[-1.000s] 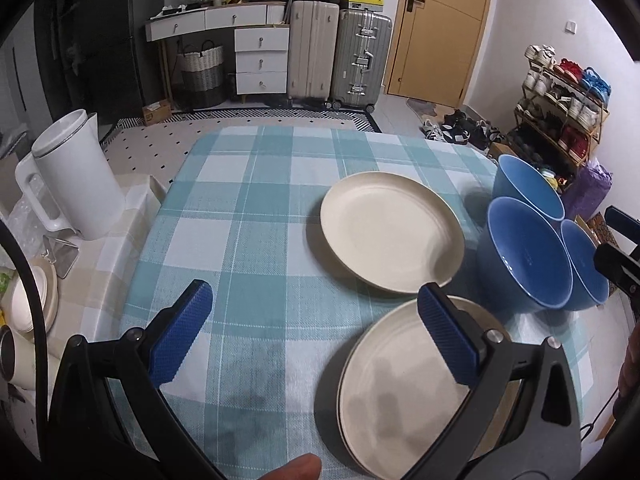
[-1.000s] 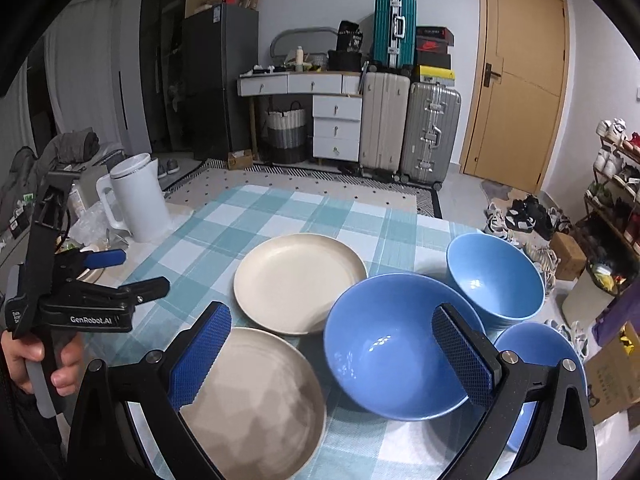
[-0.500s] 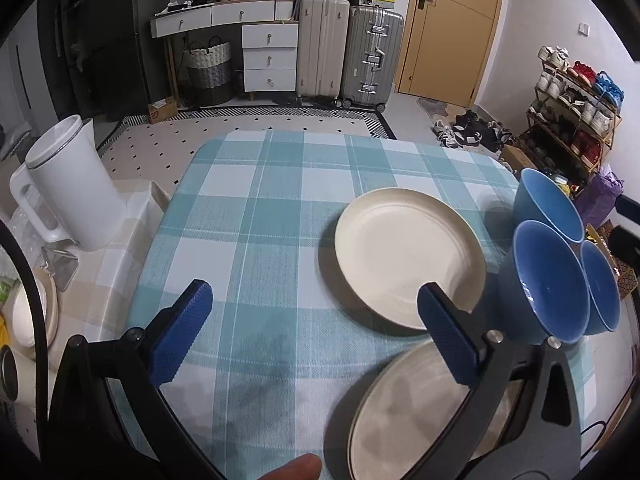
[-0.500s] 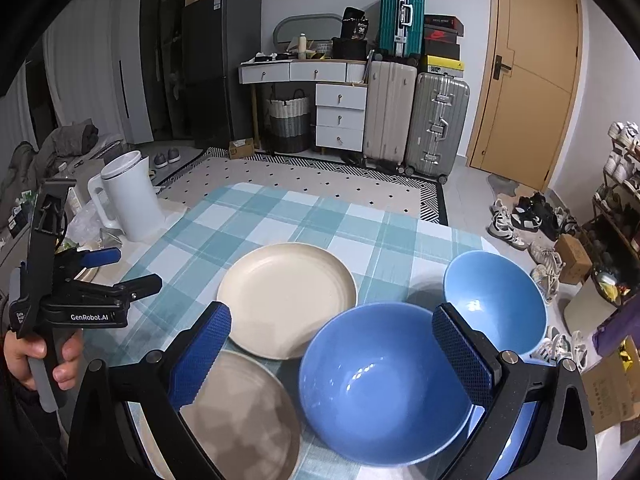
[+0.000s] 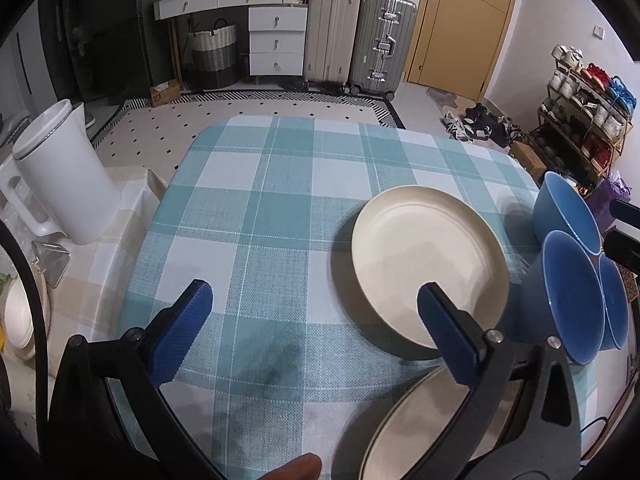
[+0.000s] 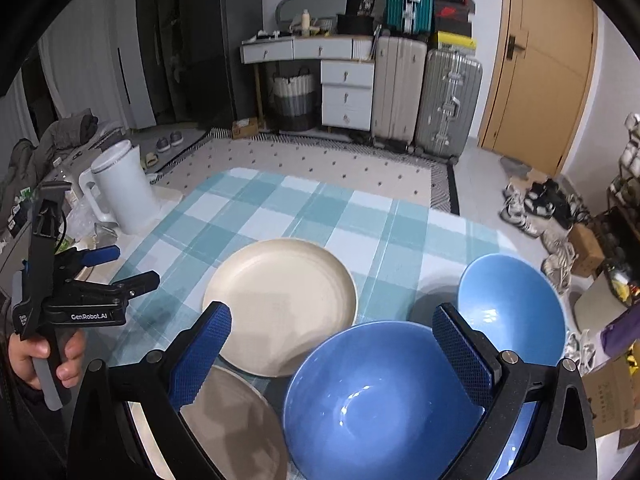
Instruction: Organize plates and bowls
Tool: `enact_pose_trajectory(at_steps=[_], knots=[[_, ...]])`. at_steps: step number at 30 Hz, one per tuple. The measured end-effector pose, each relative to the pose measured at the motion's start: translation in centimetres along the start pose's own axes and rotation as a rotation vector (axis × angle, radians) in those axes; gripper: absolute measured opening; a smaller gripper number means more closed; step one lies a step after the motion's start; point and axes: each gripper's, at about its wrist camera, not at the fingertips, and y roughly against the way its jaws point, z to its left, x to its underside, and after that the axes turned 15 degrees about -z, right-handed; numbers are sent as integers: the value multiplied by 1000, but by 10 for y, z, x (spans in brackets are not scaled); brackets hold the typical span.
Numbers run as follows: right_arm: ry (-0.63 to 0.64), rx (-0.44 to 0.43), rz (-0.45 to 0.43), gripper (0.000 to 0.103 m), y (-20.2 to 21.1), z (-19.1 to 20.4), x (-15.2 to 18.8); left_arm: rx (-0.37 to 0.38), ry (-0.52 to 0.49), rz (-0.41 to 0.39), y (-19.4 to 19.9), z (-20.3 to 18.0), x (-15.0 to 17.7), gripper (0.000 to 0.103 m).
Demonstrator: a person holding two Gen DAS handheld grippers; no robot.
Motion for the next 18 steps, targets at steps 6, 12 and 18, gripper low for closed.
enact_pose_trajectory(at_steps=[6, 12, 18], knots=[[6, -20, 59, 102, -31, -4, -1, 8, 11, 33, -19, 1, 2, 102], [18, -29, 99, 102, -52, -7, -3, 7, 9, 59, -36, -1, 3, 102], [35, -34, 145, 100, -72, -10, -3, 30, 12, 91, -52, -5, 8, 101]])
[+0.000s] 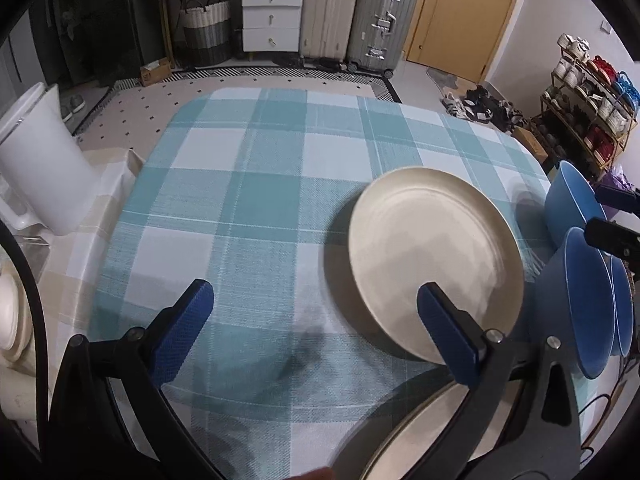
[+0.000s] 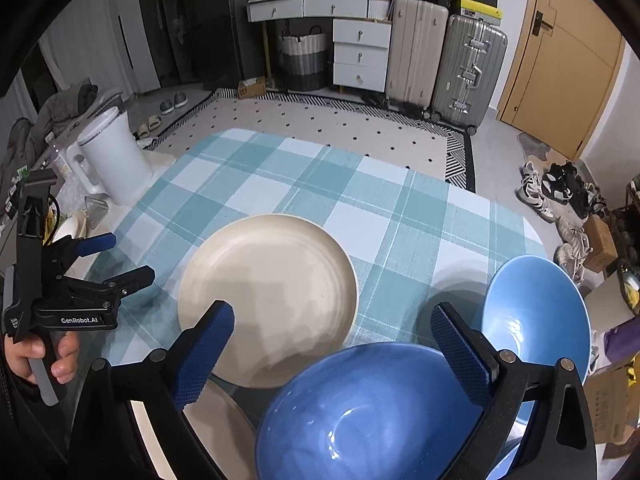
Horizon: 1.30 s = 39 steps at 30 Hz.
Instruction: Organize plates and bowls
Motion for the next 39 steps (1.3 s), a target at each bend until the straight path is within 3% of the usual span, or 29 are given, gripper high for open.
enact_pose_trajectory(at_steps=[4, 12, 24, 39], knots=[[-12, -11, 30, 99, -12, -7, 0, 17, -17, 21, -11, -7, 5, 98], [-9, -7, 116, 83, -41, -19, 7, 25, -25, 45, -28, -14, 11, 94], [22, -43, 192, 76, -66, -18, 8, 32, -22, 75, -43, -13, 15, 86], [49, -45, 286, 61, -98, -20, 10, 45, -48, 129, -60, -19, 26, 66]])
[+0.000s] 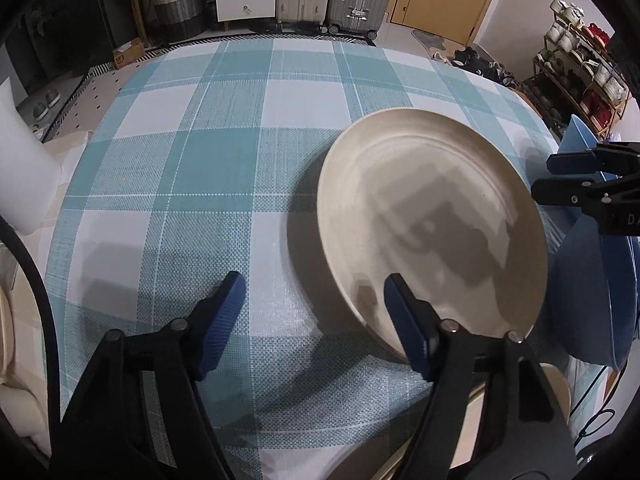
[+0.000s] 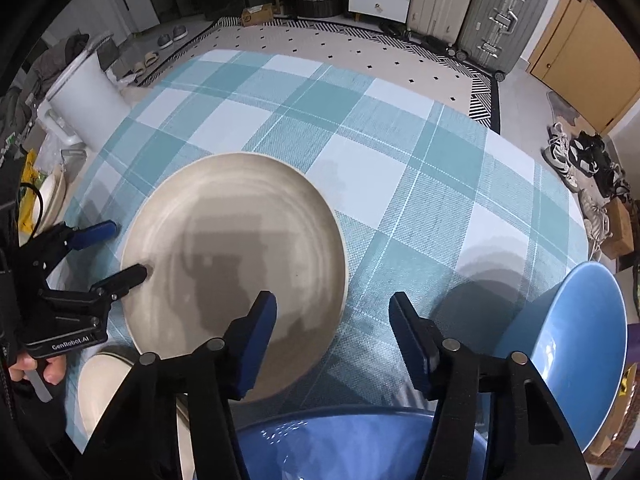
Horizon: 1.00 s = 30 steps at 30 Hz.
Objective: Organize plates and bowls
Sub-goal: 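Close left and right tools on the rim of the same cream plate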
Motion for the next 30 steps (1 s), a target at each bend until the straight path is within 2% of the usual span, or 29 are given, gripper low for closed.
enact_pose_trajectory(at_steps=[7, 9, 11, 13, 15, 19, 30], knots=[[20, -12, 56, 56, -15, 3, 3, 22, 8, 15, -3, 1, 3, 54], [24, -17, 70, 51, -19, 4, 4, 34, 13, 13, -3, 1, 4, 50], [34, -19, 79, 50, -22, 6, 5, 49, 11, 12, -2, -1, 4, 42], [41, -14, 91, 46, -26, 7, 5, 67, 15, 16, -1, -3, 4, 35], [40, -18, 100, 36, -28, 7, 6, 80, 5, 15, 0, -7, 5, 29], [47, -13, 106, 28, -29, 6, 7, 105, 14, 18, 1, -11, 5, 19], [81, 10, 100, 16, -34, 10, 10, 73, 51, 2, 0, -9, 4, 15]])
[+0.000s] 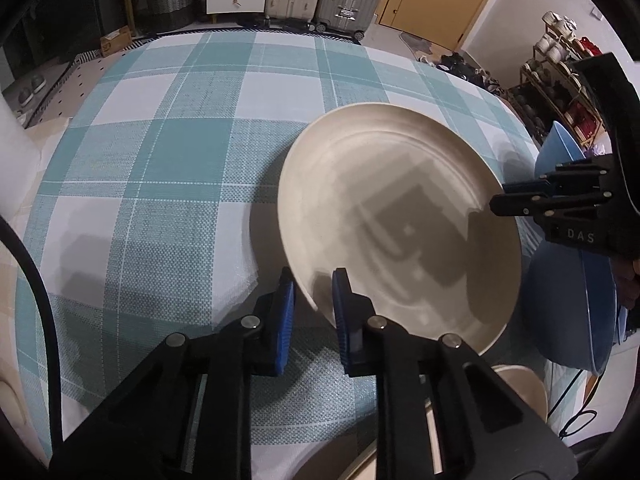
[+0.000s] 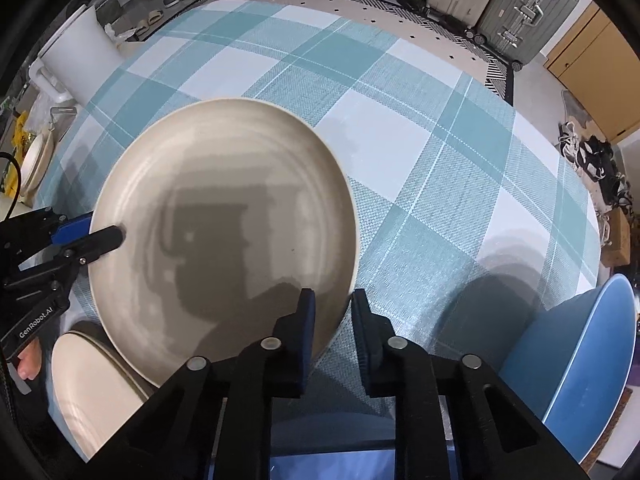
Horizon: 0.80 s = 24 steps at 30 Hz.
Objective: Organize plates and bowls
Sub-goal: 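Close left and right tools on the rim of the same cream plate, then lift the cream plate with both tools and carry it over the plate stack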
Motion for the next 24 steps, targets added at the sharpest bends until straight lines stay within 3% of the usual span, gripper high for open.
enact_pose_trajectory(at_steps=[16, 24], knots=[[-9, -25, -97, 15, 25, 14, -9, -37, 39, -36, 18, 17, -7, 15], [-13, -19, -148, 15, 50, 21, -11, -44, 42, -76, 47, 15, -13, 15]])
